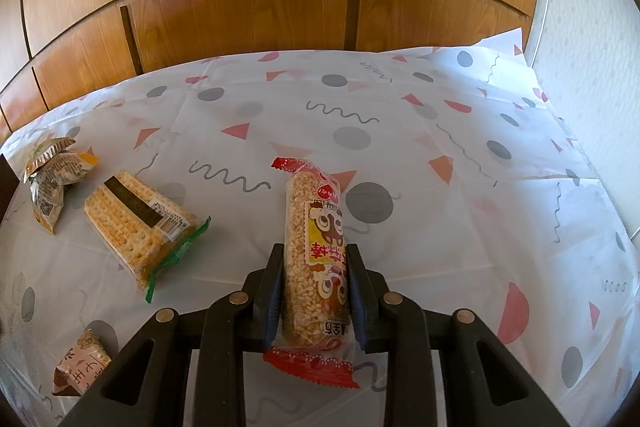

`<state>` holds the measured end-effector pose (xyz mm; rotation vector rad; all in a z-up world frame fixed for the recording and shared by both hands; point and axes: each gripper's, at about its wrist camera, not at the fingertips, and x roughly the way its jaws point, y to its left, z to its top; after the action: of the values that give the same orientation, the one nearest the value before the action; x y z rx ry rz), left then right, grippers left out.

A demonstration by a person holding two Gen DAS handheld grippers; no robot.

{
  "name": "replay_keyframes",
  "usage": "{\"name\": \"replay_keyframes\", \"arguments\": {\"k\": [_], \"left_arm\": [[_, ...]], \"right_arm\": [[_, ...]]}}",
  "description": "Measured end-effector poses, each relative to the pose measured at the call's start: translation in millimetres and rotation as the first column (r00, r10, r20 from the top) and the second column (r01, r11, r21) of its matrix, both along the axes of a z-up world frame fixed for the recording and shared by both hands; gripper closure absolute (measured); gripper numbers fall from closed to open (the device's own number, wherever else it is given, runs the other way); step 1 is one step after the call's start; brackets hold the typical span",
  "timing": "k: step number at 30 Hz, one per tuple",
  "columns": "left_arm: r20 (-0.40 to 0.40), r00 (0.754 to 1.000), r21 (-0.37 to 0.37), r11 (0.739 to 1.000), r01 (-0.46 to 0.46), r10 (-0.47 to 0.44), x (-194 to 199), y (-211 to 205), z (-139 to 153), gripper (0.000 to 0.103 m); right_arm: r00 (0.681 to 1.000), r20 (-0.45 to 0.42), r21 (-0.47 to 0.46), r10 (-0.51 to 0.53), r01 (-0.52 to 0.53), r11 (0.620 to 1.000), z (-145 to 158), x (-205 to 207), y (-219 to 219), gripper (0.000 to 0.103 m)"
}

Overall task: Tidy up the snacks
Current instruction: 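Release the cake packet into the tray with the left tool while the right tool holds the rice bar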

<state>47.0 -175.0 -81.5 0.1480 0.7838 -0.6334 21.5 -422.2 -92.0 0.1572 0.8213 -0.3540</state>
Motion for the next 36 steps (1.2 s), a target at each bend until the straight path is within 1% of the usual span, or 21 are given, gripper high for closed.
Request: {"name": "replay_keyframes", "arguments": {"k": [3, 6, 9, 11, 12, 14, 16, 18, 21, 23, 25, 26, 29, 32, 34, 36], "left_arm": [[0.008, 1.0, -0.049, 0.999, -0.022, 0.022, -4, 19, 21, 0.072], [0.005, 0.998, -0.091, 0.993, -0.069, 0.069, -2, 43, 39, 0.072], [-0.032, 0.991, -0.137, 0.981, -0.135, 0.131, 6, 78, 54, 0.072], [-0.049, 0.979, -0.153, 0.967, -0.202, 0.197, 13, 105, 60, 0.072], [-0.059, 0.97, -0.157, 0.957, -0.244, 0.238, 16, 121, 62, 0.072], [-0.084, 0.942, -0.171, 0.927, -0.334, 0.324, 22, 156, 65, 0.072], [-0.105, 0.918, -0.177, 0.901, -0.397, 0.383, 26, 183, 64, 0.072], [-0.127, 0.882, -0.171, 0.866, -0.471, 0.455, 31, 211, 60, 0.072], [-0.176, 0.83, -0.16, 0.816, -0.555, 0.53, 37, 242, 50, 0.072], [-0.205, 0.802, -0.154, 0.791, -0.592, 0.561, 41, 257, 44, 0.072], [-0.23, 0.781, -0.152, 0.772, -0.618, 0.58, 48, 265, 39, 0.072], [-0.253, 0.767, -0.153, 0.759, -0.633, 0.589, 51, 270, 35, 0.072], [-0.304, 0.739, -0.149, 0.736, -0.66, 0.601, 60, 274, 24, 0.072], [-0.328, 0.719, -0.142, 0.72, -0.679, 0.613, 66, 276, 16, 0.072], [-0.334, 0.712, -0.134, 0.716, -0.685, 0.618, 72, 274, 13, 0.071], [-0.34, 0.712, -0.131, 0.719, -0.683, 0.615, 77, 273, 10, 0.069]], "right_arm": [[1.0, -0.001, -0.003, -0.001, 0.001, 1.0, 0, 0, 1, 0.074], [1.0, -0.001, -0.001, -0.001, 0.001, 1.0, 0, 0, 1, 0.074], [1.0, -0.001, -0.003, -0.001, 0.001, 1.0, 0, 0, 2, 0.074], [1.0, -0.001, -0.002, -0.001, 0.001, 1.0, 0, 0, 1, 0.075], [1.0, 0.0, -0.002, -0.001, 0.001, 1.0, 0, 0, 1, 0.075], [1.0, -0.001, -0.002, -0.001, 0.001, 1.0, 0, 0, 1, 0.074], [1.0, 0.0, 0.0, -0.001, 0.001, 1.0, 0, 0, 1, 0.074], [1.0, 0.0, -0.001, -0.001, 0.001, 1.0, 0, 0, 1, 0.074], [1.0, 0.0, 0.0, -0.001, 0.001, 1.0, 1, 1, 1, 0.074], [1.0, -0.001, -0.002, -0.001, 0.001, 1.0, 0, 0, 1, 0.074], [1.0, 0.0, -0.001, -0.001, 0.001, 1.0, 0, 0, 1, 0.074], [1.0, 0.0, -0.001, -0.001, 0.001, 1.0, 0, 0, 1, 0.074], [1.0, -0.001, -0.001, -0.001, 0.001, 1.0, 1, 1, 1, 0.074], [1.0, 0.0, 0.0, -0.001, 0.001, 1.0, 1, 1, 1, 0.074], [1.0, 0.0, 0.0, -0.002, 0.002, 1.0, 1, 1, 1, 0.074], [1.0, 0.001, 0.0, -0.002, 0.002, 1.0, 1, 1, 1, 0.074]]}}
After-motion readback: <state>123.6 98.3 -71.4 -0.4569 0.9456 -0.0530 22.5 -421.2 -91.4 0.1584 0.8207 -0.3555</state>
